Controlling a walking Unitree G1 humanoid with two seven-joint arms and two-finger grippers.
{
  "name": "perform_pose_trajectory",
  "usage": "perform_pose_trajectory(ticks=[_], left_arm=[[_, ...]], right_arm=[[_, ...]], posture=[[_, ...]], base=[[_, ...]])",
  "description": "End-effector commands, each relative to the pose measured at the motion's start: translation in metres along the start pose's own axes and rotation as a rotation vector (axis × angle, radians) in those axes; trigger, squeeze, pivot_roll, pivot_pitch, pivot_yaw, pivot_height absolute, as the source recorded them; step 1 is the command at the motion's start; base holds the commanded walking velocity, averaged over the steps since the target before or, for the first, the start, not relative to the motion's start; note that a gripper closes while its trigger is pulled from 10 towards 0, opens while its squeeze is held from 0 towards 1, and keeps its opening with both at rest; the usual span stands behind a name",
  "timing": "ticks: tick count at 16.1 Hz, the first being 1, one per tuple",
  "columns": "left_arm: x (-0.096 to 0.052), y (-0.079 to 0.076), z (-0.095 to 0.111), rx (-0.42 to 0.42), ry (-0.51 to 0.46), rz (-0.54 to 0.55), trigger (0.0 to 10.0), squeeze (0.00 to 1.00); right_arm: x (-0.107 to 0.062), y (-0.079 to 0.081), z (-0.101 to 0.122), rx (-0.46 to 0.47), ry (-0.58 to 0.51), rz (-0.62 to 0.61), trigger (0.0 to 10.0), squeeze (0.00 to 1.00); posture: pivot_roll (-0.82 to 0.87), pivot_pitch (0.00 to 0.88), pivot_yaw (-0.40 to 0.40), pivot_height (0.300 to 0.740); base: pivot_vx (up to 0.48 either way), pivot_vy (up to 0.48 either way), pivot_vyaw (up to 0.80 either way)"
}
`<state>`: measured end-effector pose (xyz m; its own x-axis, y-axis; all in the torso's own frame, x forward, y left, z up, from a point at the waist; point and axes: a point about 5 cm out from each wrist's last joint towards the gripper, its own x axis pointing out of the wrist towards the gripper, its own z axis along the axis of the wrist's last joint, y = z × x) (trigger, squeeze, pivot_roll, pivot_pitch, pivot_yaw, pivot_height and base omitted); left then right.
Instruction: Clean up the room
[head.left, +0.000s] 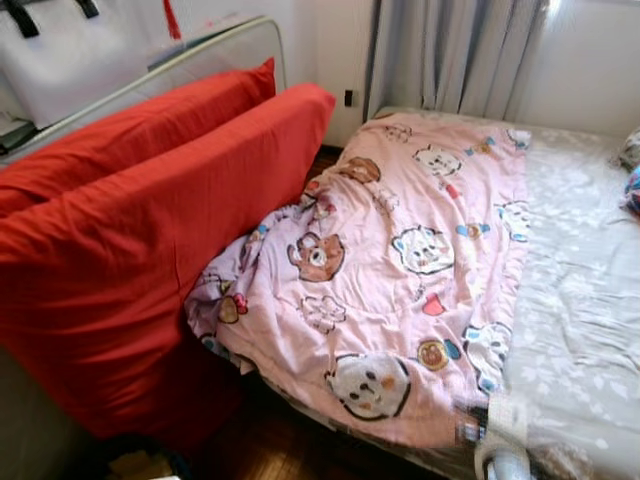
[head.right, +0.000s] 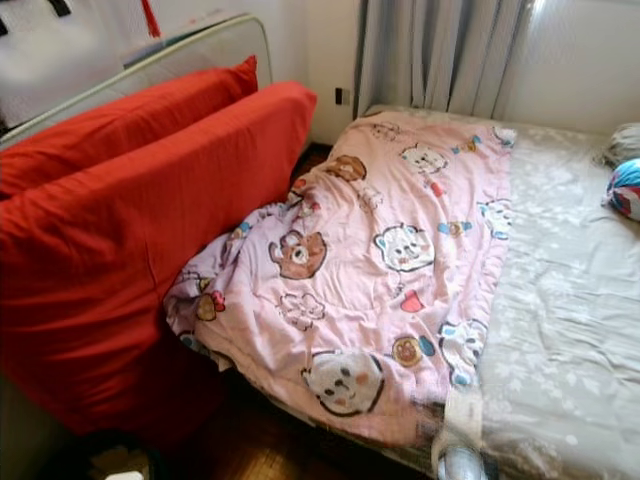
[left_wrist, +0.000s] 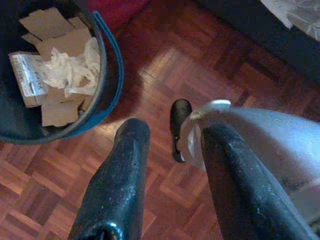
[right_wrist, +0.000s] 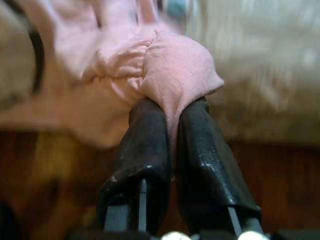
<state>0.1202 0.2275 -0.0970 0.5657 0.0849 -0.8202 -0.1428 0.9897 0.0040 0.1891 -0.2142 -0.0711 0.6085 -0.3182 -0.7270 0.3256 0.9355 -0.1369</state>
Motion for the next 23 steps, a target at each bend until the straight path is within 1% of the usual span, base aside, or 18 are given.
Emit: perform_pose_trajectory(ticks=[1, 3, 4, 5, 6, 9, 10, 11, 13, 15, 16, 17, 18, 19, 21, 23], left_arm=[[-0.002, 0.002, -0.005, 0.008, 0.013, 0.005, 10.0, 0.0], [-0.002, 0.001, -0.006, 0.013, 0.016, 0.005, 10.0, 0.0], [-0.001, 0.002, -0.003, 0.016, 0.015, 0.005, 10.0, 0.0], [0.001, 0.002, 0.004, 0.017, 0.008, 0.009, 10.0, 0.0], [0.003, 0.004, 0.008, 0.022, 0.005, 0.013, 10.0, 0.0], [0.003, 0.006, 0.011, 0.026, 0.006, 0.015, 10.0, 0.0], [0.003, 0.006, 0.012, 0.031, 0.004, 0.013, 10.0, 0.0], [0.004, 0.006, 0.013, 0.04, 0.003, 0.009, 10.0, 0.0], [0.005, 0.0, 0.012, 0.039, 0.003, 0.005, 10.0, 0.0], [0.004, -0.002, 0.01, 0.041, 0.008, 0.005, 10.0, 0.0], [0.005, -0.002, 0.01, 0.042, 0.008, 0.005, 10.0, 0.0], [0.005, -0.003, 0.01, 0.043, 0.006, 0.005, 10.0, 0.0], [0.005, -0.004, 0.01, 0.043, 0.004, 0.004, 10.0, 0.0], [0.005, -0.004, 0.01, 0.042, 0.001, 0.003, 10.0, 0.0], [0.005, -0.005, 0.01, 0.043, 0.0, 0.001, 10.0, 0.0], [0.005, -0.005, 0.01, 0.043, 0.0, 0.001, 10.0, 0.0]], right_arm=[[0.0, -0.002, -0.005, -0.003, 0.029, -0.004, 10.0, 0.0], [-0.001, -0.002, -0.01, -0.019, 0.043, 0.019, 10.0, 0.0], [-0.001, -0.004, -0.009, -0.036, 0.023, 0.007, 10.0, 0.0], [0.0, -0.007, 0.001, -0.02, -0.047, -0.021, 10.0, 0.0], [0.0, -0.011, 0.014, -0.013, -0.15, -0.057, 10.0, 0.0], [-0.003, -0.016, 0.029, -0.027, -0.274, -0.095, 10.0, 0.0], [-0.009, -0.018, 0.038, -0.051, -0.39, -0.124, 10.0, 0.0], [-0.015, -0.021, 0.039, -0.067, -0.446, -0.144, 10.0, 0.0], [-0.022, -0.029, 0.03, -0.107, -0.472, -0.197, 10.0, 0.0], [-0.028, -0.031, 0.029, -0.144, -0.515, -0.202, 10.0, 0.0], [-0.03, -0.032, 0.027, -0.145, -0.517, -0.201, 10.0, 0.0], [-0.032, -0.033, 0.025, -0.179, -0.535, -0.199, 10.0, 0.0], [-0.034, -0.033, 0.024, -0.208, -0.554, -0.195, 10.0, 0.0], [-0.039, -0.03, 0.025, -0.28, -0.6, -0.189, 10.0, 0.0], [-0.041, -0.026, 0.021, -0.304, -0.599, -0.177, 10.0, 0.0], [-0.041, -0.026, 0.021, -0.304, -0.599, -0.177, 10.0, 0.0]], posture=[[0.02, 0.033, 0.01, 0.74], [0.02, 0.033, 0.009, 0.74], [0.03, 0.034, 0.009, 0.74], [0.03, 0.036, 0.01, 0.74], [0.02, 0.035, 0.011, 0.74], [0.02, 0.035, 0.012, 0.74], [0.02, 0.032, 0.008, 0.74], [0.02, 0.03, 0.005, 0.74], [0.02, 0.023, 0.003, 0.74], [0.02, 0.023, 0.0, 0.74], [0.02, 0.023, -0.002, 0.74], [0.02, 0.02, -0.005, 0.74], [0.02, 0.02, -0.005, 0.74], [0.02, 0.018, -0.008, 0.74], [0.02, 0.019, -0.009, 0.74], [0.02, 0.019, -0.009, 0.74]], base=[[0.0, 0.0, 0.0], [0.0, 0.0, 0.0], [0.0, 0.0, 0.0], [0.0, 0.0, 0.0], [0.0, 0.0, 0.0], [0.0, 0.0, 0.0], [0.0, 0.0, 0.0], [0.0, 0.0, 0.0], [0.0, 0.0, 0.0], [0.0, 0.0, 0.0], [0.0, 0.0, 0.0], [0.0, 0.0, 0.0], [0.0, 0.0, 0.0], [0.0, 0.0, 0.0], [0.0, 0.0, 0.0], [0.0, 0.0, 0.0]])
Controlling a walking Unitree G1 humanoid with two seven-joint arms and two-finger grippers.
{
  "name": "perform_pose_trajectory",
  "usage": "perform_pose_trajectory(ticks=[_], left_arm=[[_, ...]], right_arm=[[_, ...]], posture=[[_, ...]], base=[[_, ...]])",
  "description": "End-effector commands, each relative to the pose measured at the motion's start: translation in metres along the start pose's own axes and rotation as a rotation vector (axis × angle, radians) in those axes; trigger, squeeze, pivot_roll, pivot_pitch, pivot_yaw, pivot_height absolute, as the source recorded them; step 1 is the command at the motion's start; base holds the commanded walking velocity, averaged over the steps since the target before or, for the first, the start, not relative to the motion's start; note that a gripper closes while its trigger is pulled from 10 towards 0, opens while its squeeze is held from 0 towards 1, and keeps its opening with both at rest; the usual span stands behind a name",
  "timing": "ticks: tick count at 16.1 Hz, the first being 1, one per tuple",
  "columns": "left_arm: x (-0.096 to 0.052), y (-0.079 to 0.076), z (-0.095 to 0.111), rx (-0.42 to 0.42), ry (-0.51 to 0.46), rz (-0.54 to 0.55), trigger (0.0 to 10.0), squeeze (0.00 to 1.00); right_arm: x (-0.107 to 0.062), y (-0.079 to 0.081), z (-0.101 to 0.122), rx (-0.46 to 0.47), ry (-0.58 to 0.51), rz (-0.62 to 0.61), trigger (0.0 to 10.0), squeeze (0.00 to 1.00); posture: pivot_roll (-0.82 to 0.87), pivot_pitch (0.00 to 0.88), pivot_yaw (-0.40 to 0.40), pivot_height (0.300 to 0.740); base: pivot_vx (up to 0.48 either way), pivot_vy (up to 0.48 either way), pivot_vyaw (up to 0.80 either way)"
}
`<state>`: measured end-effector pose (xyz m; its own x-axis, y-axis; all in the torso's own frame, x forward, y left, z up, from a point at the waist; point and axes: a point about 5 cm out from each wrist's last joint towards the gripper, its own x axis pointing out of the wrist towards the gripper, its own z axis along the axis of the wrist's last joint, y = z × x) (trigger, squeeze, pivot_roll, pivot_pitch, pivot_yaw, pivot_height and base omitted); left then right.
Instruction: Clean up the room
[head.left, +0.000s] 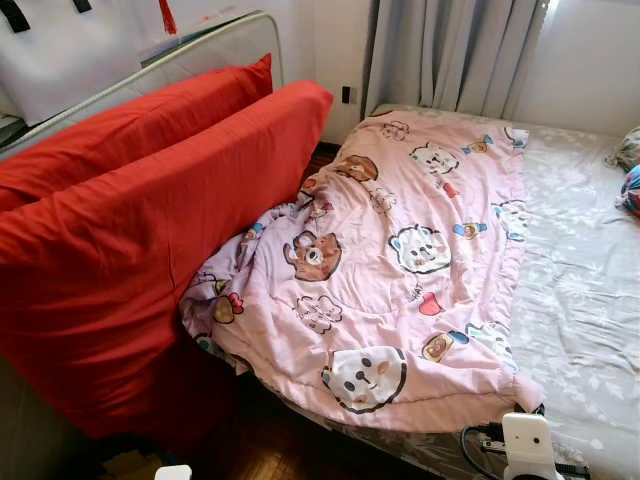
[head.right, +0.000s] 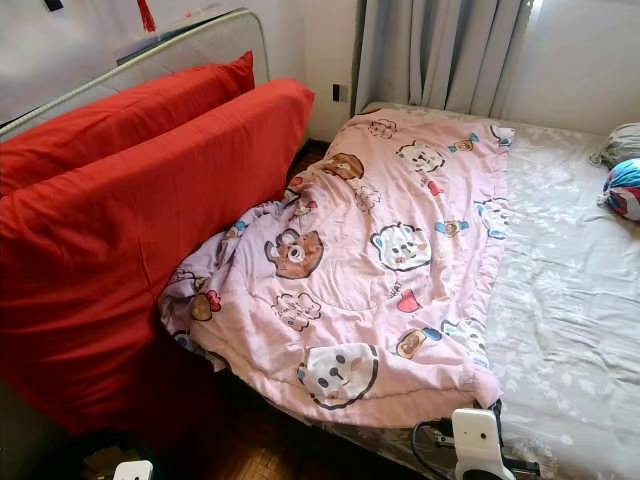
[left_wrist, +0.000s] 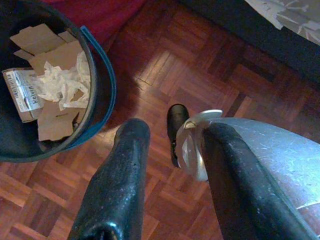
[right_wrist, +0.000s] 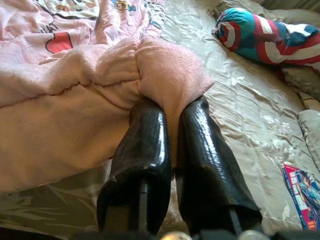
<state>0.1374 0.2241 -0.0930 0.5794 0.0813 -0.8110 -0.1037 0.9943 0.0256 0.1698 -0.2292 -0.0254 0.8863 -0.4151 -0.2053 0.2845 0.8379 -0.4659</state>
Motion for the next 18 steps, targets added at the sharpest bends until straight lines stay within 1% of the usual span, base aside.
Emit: perform_pose_trajectory(ticks=[1, 2, 4, 5, 6, 8, 18], left_arm=[[-0.001, 0.0, -0.005, -0.002, 0.016, 0.006, 10.0, 0.0], [-0.001, 0.0, -0.005, -0.002, 0.016, 0.006, 10.0, 0.0], [0.001, -0.008, 0.001, 0.021, -0.003, -0.01, 10.0, 0.0], [0.002, -0.008, 0.002, 0.024, -0.006, -0.011, 10.0, 0.0], [0.002, -0.011, 0.003, 0.025, -0.013, -0.014, 10.0, 0.0], [0.002, -0.011, 0.003, 0.024, -0.014, -0.016, 10.0, 0.0], [0.002, -0.011, 0.003, 0.024, -0.014, -0.016, 10.0, 0.0]], right_arm=[[0.0, -0.001, 0.002, 0.003, -0.011, -0.008, 10.0, 0.0], [0.0, -0.001, 0.002, 0.003, -0.011, -0.008, 10.0, 0.0], [-0.01, 0.007, -0.044, 0.097, 0.376, 0.012, 10.0, 0.0], [-0.012, 0.008, -0.05, 0.097, 0.426, 0.02, 10.0, 0.0], [-0.018, 0.008, -0.061, 0.086, 0.514, 0.021, 10.0, 0.0], [-0.026, 0.007, -0.072, 0.122, 0.608, 0.0, 10.0, 0.0], [-0.026, 0.007, -0.072, 0.122, 0.608, 0.0, 10.0, 0.0]], posture=[[0.02, 0.019, -0.009, 0.74], [0.02, 0.019, -0.009, 0.74], [0.02, 0.011, -0.013, 0.74], [0.02, 0.012, -0.012, 0.74], [0.02, 0.015, -0.011, 0.74], [0.02, 0.018, -0.01, 0.74], [0.02, 0.018, -0.01, 0.74]], base=[[0.0, 0.0, 0.0], [0.0, 0.0, 0.0], [0.0, 0.0, 0.0], [0.0, 0.0, 0.0], [0.0, 0.0, 0.0], [0.0, 0.0, 0.0], [0.0, 0.0, 0.0]])
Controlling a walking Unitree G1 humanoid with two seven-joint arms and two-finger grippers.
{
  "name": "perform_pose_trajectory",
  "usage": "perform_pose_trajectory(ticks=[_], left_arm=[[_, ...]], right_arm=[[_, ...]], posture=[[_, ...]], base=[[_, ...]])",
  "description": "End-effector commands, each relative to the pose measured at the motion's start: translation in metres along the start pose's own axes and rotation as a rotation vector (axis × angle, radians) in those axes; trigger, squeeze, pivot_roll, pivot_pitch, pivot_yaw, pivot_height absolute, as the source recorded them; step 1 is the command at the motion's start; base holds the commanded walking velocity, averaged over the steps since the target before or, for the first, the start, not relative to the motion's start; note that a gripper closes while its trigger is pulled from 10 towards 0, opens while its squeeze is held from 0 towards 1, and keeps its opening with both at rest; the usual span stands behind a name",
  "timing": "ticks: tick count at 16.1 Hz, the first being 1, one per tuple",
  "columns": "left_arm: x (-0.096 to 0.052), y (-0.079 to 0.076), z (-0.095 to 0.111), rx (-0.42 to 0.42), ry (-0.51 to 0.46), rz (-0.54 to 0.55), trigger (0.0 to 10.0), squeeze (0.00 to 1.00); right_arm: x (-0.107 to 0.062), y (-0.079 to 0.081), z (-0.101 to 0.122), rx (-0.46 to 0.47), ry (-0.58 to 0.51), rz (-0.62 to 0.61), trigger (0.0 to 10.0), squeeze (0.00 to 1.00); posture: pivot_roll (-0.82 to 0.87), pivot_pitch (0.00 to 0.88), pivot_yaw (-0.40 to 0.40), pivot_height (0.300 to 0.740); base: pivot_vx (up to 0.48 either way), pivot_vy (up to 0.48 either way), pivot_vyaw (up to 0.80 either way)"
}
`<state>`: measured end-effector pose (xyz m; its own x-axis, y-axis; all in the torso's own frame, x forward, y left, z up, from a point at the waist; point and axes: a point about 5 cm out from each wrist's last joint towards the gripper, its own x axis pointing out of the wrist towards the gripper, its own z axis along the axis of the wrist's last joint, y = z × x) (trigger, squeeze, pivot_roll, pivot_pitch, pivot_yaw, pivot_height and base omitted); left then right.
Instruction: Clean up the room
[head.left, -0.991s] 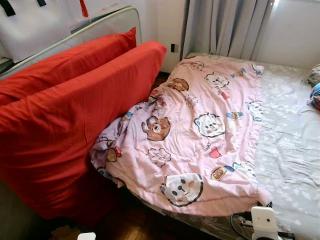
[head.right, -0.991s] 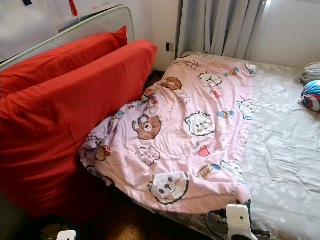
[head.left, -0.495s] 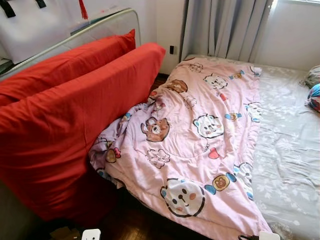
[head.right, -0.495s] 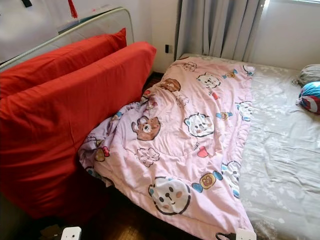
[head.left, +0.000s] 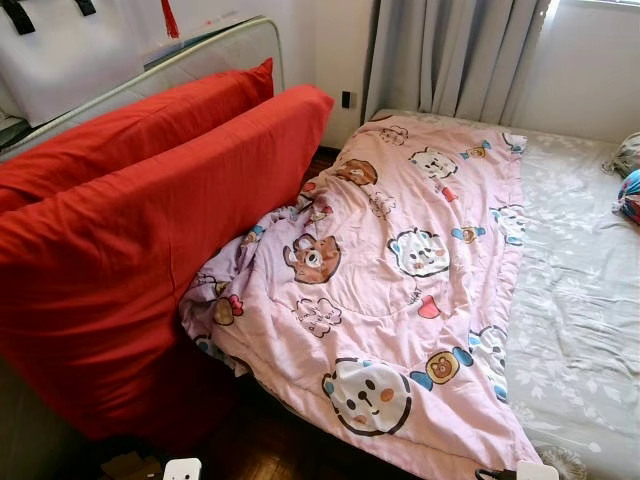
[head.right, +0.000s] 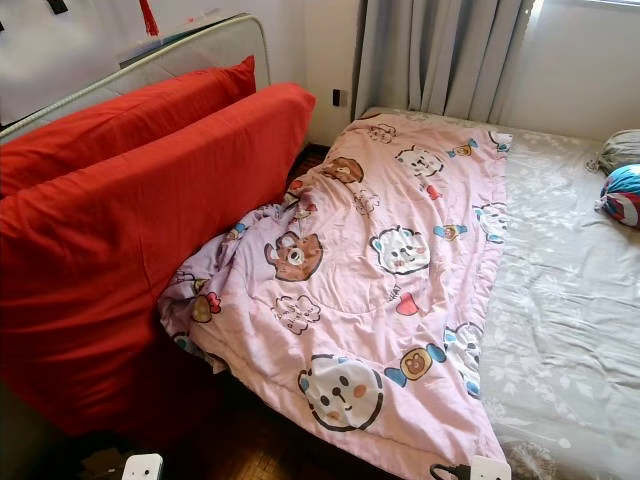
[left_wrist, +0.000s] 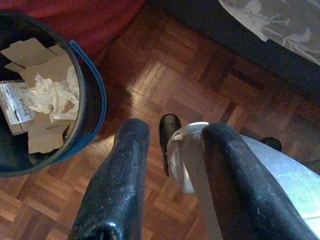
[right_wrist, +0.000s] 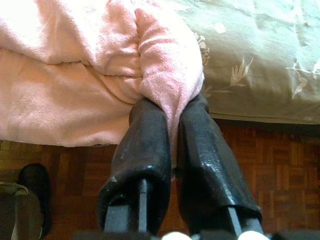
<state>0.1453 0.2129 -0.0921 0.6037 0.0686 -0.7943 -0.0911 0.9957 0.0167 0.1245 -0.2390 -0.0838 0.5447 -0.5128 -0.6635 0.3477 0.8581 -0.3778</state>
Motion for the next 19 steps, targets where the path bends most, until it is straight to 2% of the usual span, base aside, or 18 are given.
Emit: perform_pose_trajectory(ticks=[1, 6, 7, 8, 9, 12, 13, 14, 18, 19], left_arm=[[-0.001, 0.001, -0.004, 0.019, 0.015, -0.002, 10.0, 0.0], [-0.001, 0.001, -0.004, 0.019, 0.015, -0.002, 10.0, 0.0], [-0.001, 0.001, -0.004, 0.019, 0.015, -0.001, 10.0, 0.0], [-0.002, 0.002, -0.007, 0.026, 0.032, 0.004, 10.0, 0.0], [-0.002, 0.003, -0.007, 0.026, 0.031, 0.005, 10.0, 0.0], [-0.002, 0.004, -0.006, 0.025, 0.023, 0.005, 10.0, 0.0], [-0.002, 0.004, -0.005, 0.025, 0.019, 0.004, 10.0, 0.0], [-0.001, 0.003, -0.003, 0.023, 0.011, 0.002, 10.0, 0.0], [-0.001, 0.002, -0.001, 0.026, 0.002, 0.0, 10.0, 0.0], [0.0, 0.003, 0.0, 0.027, 0.0, 0.0, 10.0, 0.0]], right_arm=[[0.0, 0.0, -0.003, 0.01, 0.019, 0.0, 10.0, 0.0], [0.0, 0.0, -0.003, 0.01, 0.019, 0.0, 10.0, 0.0], [0.001, 0.001, -0.005, 0.019, 0.046, 0.008, 10.0, 0.0], [0.003, 0.022, 0.001, 0.059, 0.12, 0.164, 10.0, 0.82], [0.004, 0.023, 0.002, 0.062, 0.117, 0.166, 10.0, 1.0], [0.004, 0.024, 0.004, 0.07, 0.109, 0.174, 10.0, 1.0], [0.005, 0.023, 0.005, 0.072, 0.111, 0.178, 10.0, 0.94], [0.006, 0.022, 0.005, 0.076, 0.112, 0.178, 10.0, 0.63], [0.008, 0.018, 0.008, 0.102, 0.1, 0.143, 10.0, 0.62], [0.008, 0.017, 0.009, 0.109, 0.101, 0.141, 10.0, 0.0]], posture=[[0.02, 0.018, -0.01, 0.74], [0.02, 0.018, -0.01, 0.74], [0.02, 0.018, -0.01, 0.74], [0.03, 0.031, -0.003, 0.74], [0.03, 0.032, -0.003, 0.74], [0.03, 0.032, -0.004, 0.74], [0.03, 0.033, -0.004, 0.74], [0.03, 0.033, -0.004, 0.74], [0.03, 0.033, -0.003, 0.74], [0.03, 0.034, -0.003, 0.74]], base=[[0.0, 0.0, 0.0], [0.0, 0.0, 0.0], [0.0, 0.0, 0.0], [0.0, 0.0, 0.0], [0.0, 0.0, 0.0], [0.0, 0.0, 0.0], [0.0, 0.0, 0.0], [0.0, 0.0, 0.0], [0.0, 0.0, 0.0], [0.0, 0.0, 0.0]])
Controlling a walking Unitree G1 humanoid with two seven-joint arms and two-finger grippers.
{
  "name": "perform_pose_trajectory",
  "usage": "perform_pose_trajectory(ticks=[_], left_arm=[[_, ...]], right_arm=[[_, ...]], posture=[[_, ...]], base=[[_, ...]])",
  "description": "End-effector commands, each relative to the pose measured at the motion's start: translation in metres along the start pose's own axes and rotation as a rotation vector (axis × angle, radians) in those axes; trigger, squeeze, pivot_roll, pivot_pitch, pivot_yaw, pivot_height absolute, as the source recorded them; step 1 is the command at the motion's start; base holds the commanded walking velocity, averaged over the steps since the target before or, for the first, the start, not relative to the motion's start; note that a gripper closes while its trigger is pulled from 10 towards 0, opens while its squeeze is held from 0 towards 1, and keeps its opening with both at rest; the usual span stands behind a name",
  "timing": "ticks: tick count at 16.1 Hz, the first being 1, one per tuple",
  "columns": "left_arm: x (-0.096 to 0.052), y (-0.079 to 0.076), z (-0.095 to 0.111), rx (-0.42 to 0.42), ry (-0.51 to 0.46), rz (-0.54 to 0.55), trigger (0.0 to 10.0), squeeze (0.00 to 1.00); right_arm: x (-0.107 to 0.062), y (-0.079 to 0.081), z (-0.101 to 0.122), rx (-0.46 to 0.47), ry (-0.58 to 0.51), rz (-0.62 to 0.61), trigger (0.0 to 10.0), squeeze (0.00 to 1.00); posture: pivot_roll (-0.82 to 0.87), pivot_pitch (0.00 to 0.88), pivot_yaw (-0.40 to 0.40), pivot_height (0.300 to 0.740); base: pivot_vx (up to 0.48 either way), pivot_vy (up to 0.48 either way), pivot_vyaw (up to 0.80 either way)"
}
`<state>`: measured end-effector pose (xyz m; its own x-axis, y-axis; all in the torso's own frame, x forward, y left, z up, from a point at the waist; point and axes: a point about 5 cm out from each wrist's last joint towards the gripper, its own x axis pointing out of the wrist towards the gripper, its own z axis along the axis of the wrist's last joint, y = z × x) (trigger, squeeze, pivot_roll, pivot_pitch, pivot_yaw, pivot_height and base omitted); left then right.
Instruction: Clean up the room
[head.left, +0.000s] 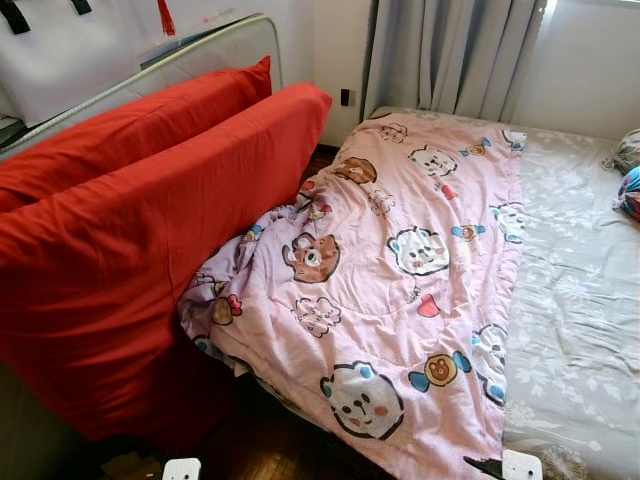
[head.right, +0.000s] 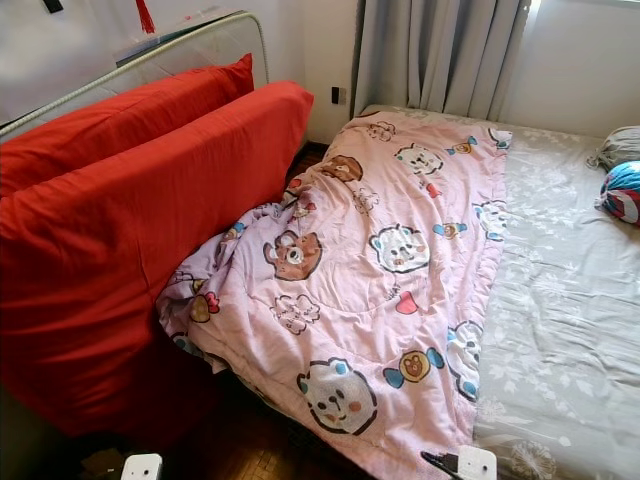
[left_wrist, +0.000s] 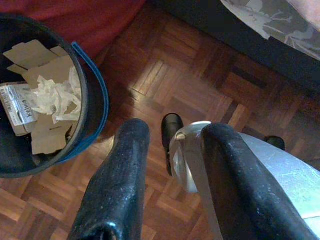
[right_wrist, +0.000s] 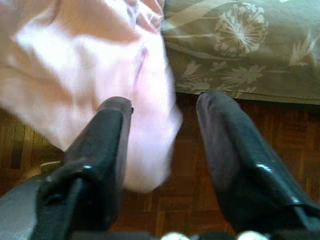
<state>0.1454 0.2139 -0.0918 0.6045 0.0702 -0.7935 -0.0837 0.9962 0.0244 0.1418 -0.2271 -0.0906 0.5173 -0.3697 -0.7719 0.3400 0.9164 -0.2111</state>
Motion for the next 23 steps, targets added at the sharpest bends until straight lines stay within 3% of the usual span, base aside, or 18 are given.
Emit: perform_pose_trajectory(ticks=[1, 7, 11, 13, 16, 20, 23], left_arm=[[0.0, 0.002, 0.0, 0.017, 0.001, -0.001, 10.0, 0.0], [-0.001, 0.004, -0.003, -0.014, 0.013, 0.008, 10.0, 0.0], [0.0, 0.005, -0.003, -0.058, 0.034, 0.01, 10.0, 0.0], [0.0, 0.008, -0.001, -0.107, 0.039, 0.026, 10.0, 0.0], [0.0, 0.011, -0.001, -0.112, 0.059, 0.015, 10.0, 0.0], [0.001, 0.014, 0.003, -0.108, 0.05, 0.014, 10.0, 0.0], [0.004, 0.01, 0.012, -0.104, 0.029, 0.01, 10.0, 0.0]], right_arm=[[0.0, -0.002, 0.001, 0.025, -0.003, -0.008, 10.0, 0.0], [0.002, 0.006, 0.008, 0.144, -0.018, 0.063, 10.0, 0.0], [0.002, 0.024, 0.019, 0.129, -0.031, 0.229, 10.0, 0.0], [0.003, 0.028, 0.022, 0.119, -0.013, 0.24, 10.0, 0.0], [0.001, 0.036, 0.02, 0.114, 0.002, 0.286, 10.0, 0.0], [-0.004, 0.047, 0.008, -0.009, 0.04, 0.358, 10.0, 0.0], [-0.004, 0.048, 0.008, 0.021, 0.041, 0.348, 10.0, 0.0]], posture=[[0.03, 0.034, -0.003, 0.74], [0.02, 0.023, 0.007, 0.74], [0.01, 0.009, 0.011, 0.74], [0.01, 0.0, 0.007, 0.74], [0.0, 0.0, 0.009, 0.74], [0.0, 0.0, 0.011, 0.74], [0.01, 0.0, 0.013, 0.74]], base=[[0.0, 0.0, 0.0], [0.0, 0.0, 0.0], [0.0, 0.0, 0.0], [0.0, 0.0, 0.0], [0.0, 0.0, 0.0], [0.0, 0.0, 0.0], [0.0, 0.0, 0.0]])
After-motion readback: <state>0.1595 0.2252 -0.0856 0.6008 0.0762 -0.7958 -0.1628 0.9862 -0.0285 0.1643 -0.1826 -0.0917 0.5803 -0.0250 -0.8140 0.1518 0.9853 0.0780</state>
